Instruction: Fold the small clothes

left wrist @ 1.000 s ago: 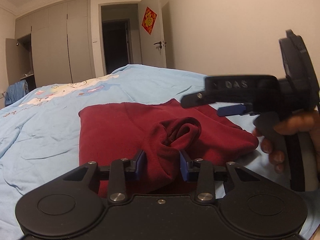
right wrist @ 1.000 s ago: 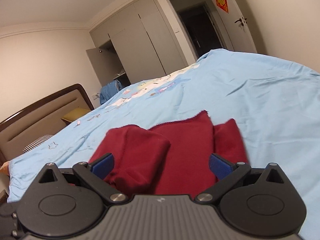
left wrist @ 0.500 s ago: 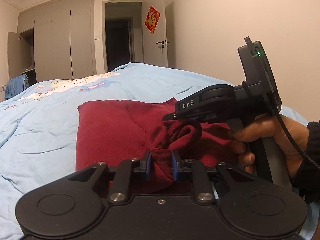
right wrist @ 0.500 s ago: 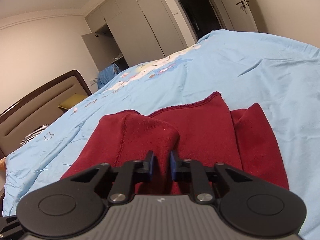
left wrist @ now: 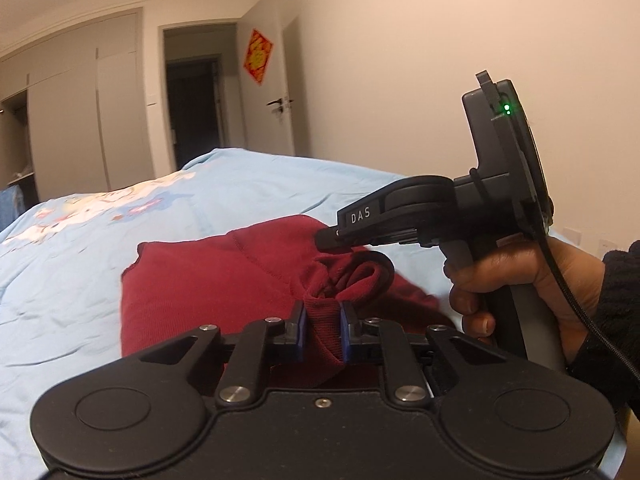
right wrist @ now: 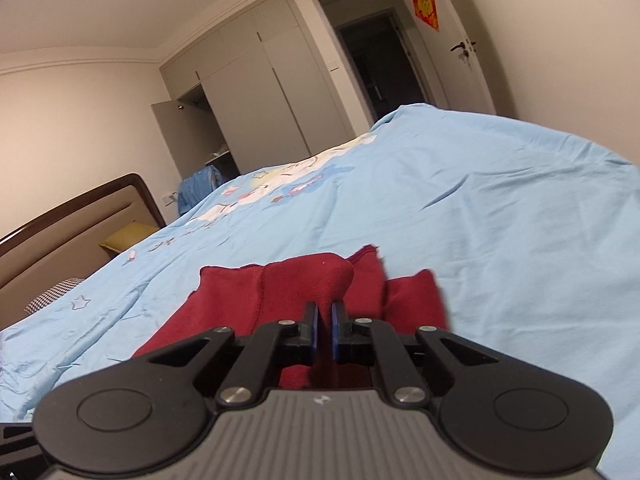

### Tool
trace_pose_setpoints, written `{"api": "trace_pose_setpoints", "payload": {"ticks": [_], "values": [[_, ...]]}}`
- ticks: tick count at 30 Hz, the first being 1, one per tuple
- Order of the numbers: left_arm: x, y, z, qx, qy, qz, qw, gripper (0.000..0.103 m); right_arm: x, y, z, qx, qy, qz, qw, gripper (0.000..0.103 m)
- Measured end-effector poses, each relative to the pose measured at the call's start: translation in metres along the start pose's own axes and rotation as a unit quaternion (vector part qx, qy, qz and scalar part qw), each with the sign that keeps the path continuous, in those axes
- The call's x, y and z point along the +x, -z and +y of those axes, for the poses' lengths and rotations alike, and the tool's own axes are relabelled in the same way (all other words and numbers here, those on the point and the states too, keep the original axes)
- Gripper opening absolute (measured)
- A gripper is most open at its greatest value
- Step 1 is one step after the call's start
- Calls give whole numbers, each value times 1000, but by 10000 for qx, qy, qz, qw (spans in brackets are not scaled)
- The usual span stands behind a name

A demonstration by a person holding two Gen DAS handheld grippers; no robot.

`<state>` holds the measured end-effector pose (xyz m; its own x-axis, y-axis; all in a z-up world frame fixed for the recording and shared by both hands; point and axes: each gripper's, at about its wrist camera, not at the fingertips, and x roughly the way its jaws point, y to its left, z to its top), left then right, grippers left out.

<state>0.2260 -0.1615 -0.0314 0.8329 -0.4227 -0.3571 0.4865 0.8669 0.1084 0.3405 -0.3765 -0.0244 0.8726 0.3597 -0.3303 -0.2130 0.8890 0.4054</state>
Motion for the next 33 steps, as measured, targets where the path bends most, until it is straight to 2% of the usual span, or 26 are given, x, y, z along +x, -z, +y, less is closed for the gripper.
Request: {"api": "trace_pose_setpoints", "payload": {"ticks": [11, 17, 23, 29, 31, 33], "values": [[15, -6, -5, 5, 372, 1, 9993, 16, -19, -2, -19, 78, 327, -217, 9992, 7], [25, -5, -8, 62, 533, 99, 9985, 16, -21, 8, -28, 175, 599, -189, 9979, 7], [39, -11, -2, -52, 676, 189, 9975, 18, -18, 11, -32, 213, 693, -94, 9973, 8], [37, -19, 11, -180, 853, 72, 9962, 33, -17, 12, -29, 106, 759, -54, 9970, 9], [32, -21, 16, -319, 866, -37, 9957, 51, -18, 11, -27, 47, 810, -65, 9967, 10], [25, -23, 23, -477, 808, -180, 9954, 60, -20, 11, -25, 17, 879, -81, 9961, 14]]}}
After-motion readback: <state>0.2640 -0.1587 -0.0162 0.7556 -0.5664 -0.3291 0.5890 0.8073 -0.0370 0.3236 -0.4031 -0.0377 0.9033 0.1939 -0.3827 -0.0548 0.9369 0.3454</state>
